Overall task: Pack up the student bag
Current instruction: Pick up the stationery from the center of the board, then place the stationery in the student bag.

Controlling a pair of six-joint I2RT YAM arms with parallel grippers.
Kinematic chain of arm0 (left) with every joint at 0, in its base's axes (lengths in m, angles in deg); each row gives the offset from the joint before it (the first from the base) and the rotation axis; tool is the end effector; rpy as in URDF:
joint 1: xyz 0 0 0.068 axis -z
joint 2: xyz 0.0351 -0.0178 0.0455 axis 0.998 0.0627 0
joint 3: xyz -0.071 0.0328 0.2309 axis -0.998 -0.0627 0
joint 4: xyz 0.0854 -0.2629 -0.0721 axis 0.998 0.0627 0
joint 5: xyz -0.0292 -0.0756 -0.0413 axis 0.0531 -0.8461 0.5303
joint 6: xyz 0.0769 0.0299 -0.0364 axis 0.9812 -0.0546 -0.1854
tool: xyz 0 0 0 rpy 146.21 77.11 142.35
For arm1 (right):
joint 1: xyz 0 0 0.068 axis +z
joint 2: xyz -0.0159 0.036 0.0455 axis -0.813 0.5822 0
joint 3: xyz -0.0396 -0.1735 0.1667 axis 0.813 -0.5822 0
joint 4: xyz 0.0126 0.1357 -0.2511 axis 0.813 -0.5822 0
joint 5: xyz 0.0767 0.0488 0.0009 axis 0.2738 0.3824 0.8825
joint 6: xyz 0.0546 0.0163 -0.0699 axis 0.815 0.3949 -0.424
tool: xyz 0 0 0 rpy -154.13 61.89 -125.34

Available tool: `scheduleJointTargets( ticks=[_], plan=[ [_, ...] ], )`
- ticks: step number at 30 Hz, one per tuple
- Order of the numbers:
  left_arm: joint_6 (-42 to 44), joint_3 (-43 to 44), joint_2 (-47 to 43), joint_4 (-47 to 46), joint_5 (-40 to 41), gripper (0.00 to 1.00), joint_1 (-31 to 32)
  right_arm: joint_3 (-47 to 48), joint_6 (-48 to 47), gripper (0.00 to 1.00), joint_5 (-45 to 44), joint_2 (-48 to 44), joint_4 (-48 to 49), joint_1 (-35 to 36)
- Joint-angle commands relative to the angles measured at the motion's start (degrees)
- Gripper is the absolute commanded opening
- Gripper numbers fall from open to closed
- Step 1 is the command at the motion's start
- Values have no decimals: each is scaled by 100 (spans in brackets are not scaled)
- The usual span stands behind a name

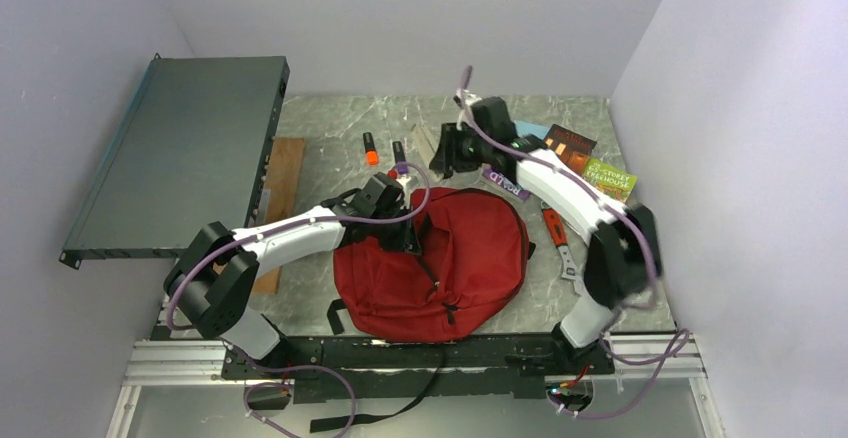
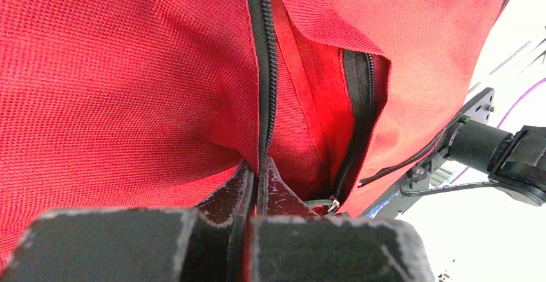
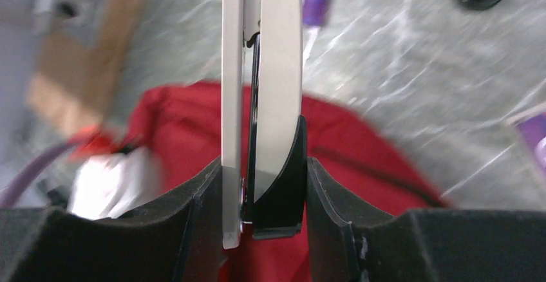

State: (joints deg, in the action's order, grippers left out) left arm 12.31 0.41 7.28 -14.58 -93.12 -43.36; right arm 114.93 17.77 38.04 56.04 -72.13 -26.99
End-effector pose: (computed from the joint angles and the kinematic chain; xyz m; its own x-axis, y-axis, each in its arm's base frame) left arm 0.2529 -0.2661 0.1271 -0.9243 0.0566 -0.3774 0.2753 0.7839 -0.5565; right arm 0.3979 0.2256 0.2129 -0.7379 -0.0493 -0.6731 -0.3875 0.8475 0.3627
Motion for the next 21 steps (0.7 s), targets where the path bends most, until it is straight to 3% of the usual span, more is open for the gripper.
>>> scheduleJointTargets(
  ticks=[1, 4, 7, 15, 21],
  plan=[
    [-310, -121, 63, -568, -322, 0, 0, -1761, 1589, 0, 1450, -1568, 1070, 12],
    [-431, -239, 18, -811, -333, 0, -3, -3042, 2497, 0, 1893, -2367, 1778, 107],
    [-467, -289, -17, -884, -264, 0, -1, -3626, 3037, 0, 1835, -3125, 1719, 151],
    [-446, -219, 80, -909, -139, 0, -5, -4179, 3924, 0, 2034, -3690, 1074, 282],
    [-493, -167, 74, -927, -92, 0, 2, -4459, 4055, 0, 1789, -3897, 646, 599]
  ],
)
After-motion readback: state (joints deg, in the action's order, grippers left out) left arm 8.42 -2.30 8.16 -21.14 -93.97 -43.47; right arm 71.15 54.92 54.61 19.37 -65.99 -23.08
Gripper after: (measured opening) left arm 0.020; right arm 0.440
